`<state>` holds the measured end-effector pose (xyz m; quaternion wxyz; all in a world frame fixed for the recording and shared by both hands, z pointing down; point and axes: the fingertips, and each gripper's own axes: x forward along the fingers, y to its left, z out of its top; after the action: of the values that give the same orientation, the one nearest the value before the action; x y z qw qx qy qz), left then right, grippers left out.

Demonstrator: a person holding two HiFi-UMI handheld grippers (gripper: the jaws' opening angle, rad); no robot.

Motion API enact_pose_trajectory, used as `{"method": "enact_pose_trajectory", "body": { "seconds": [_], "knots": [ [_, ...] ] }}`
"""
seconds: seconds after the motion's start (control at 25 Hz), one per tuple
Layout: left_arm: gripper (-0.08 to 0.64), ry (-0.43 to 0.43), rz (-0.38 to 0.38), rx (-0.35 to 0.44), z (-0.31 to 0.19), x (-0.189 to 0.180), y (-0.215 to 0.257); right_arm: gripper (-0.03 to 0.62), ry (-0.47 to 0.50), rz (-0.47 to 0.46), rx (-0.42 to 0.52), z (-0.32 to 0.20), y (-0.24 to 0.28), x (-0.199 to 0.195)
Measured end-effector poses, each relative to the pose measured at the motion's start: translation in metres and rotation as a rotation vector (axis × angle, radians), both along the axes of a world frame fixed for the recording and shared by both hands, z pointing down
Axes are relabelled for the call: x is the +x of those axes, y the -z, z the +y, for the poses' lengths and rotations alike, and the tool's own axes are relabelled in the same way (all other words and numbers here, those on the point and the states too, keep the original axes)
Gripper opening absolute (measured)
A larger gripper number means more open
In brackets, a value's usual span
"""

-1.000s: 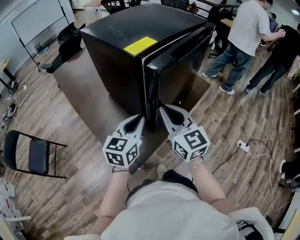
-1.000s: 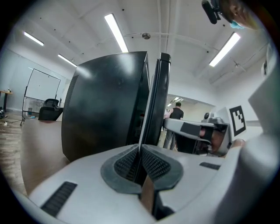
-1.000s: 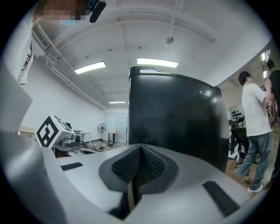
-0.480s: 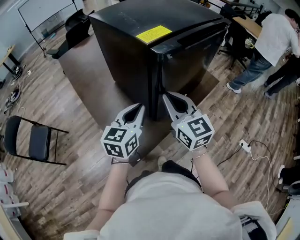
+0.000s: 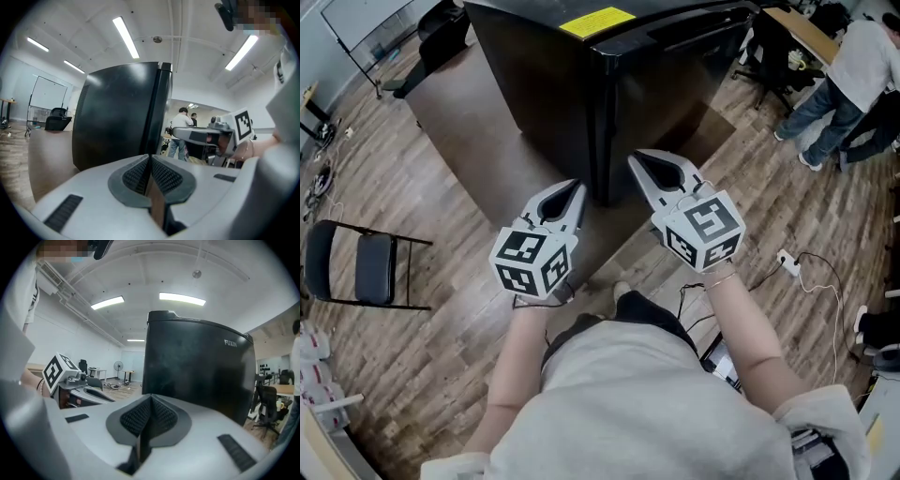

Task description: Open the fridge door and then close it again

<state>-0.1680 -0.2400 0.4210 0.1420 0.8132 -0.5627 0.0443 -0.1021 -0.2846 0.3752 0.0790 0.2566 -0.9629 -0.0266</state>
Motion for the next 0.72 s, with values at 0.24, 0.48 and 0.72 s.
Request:
{"method": "enact_pose_trajectory", "body": {
  "seconds": [0.24, 0.48, 0.72],
  "knots": [
    [0.018, -0.06, -0.024, 0.018, 0.012, 0.007, 0.002, -0.002, 0.005, 0.094, 0.003, 0.018, -0.007, 0.006],
    [0.018, -0.114, -0.027, 0.025, 0.018, 0.015, 0.004, -0.002, -0.016, 0.155, 0.004, 0.039, -0.013, 0.016],
    [0.018, -0.142, -0.012, 0.023, 0.024, 0.025, 0.001, -0.002, -0.022, 0.205, 0.019, 0.056, -0.015, 0.025]
  ]
}}
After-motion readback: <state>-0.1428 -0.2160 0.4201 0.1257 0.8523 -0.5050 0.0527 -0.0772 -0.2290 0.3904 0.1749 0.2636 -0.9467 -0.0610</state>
